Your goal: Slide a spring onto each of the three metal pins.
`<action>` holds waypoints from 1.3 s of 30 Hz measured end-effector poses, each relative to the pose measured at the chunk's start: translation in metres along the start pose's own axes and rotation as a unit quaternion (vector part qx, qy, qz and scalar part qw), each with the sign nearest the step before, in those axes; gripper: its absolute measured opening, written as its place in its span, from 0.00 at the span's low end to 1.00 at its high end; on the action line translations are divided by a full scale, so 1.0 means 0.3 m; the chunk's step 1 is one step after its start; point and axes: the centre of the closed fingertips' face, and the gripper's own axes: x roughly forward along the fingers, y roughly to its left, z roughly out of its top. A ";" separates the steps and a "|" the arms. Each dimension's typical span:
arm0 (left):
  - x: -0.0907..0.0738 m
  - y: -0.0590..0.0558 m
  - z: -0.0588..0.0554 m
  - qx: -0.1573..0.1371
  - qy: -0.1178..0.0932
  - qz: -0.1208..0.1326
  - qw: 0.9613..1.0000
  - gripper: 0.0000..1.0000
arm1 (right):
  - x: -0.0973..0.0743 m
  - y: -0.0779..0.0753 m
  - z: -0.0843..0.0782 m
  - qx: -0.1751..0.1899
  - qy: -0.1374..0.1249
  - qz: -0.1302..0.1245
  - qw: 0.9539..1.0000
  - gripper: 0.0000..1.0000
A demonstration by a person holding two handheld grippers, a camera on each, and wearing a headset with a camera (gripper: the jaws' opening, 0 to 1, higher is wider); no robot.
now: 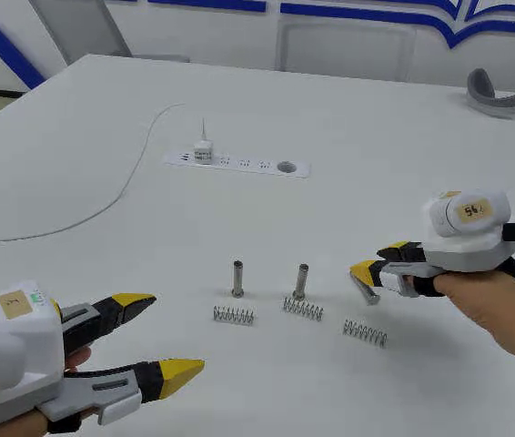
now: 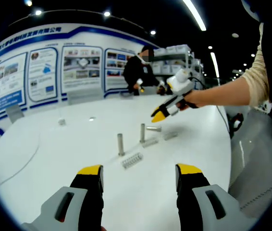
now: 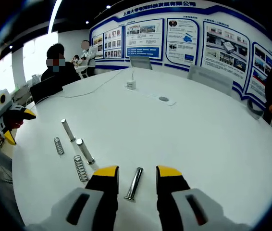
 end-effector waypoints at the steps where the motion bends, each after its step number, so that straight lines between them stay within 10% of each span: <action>1: 0.000 0.000 0.000 0.000 0.000 0.000 1.000 0.62 | 0.004 0.000 -0.004 0.001 0.003 -0.002 1.000 0.31; 39: 0.012 0.015 -0.037 -0.010 0.013 -0.006 1.000 0.61 | 0.114 -0.014 -0.082 0.026 0.071 -0.023 0.997 0.13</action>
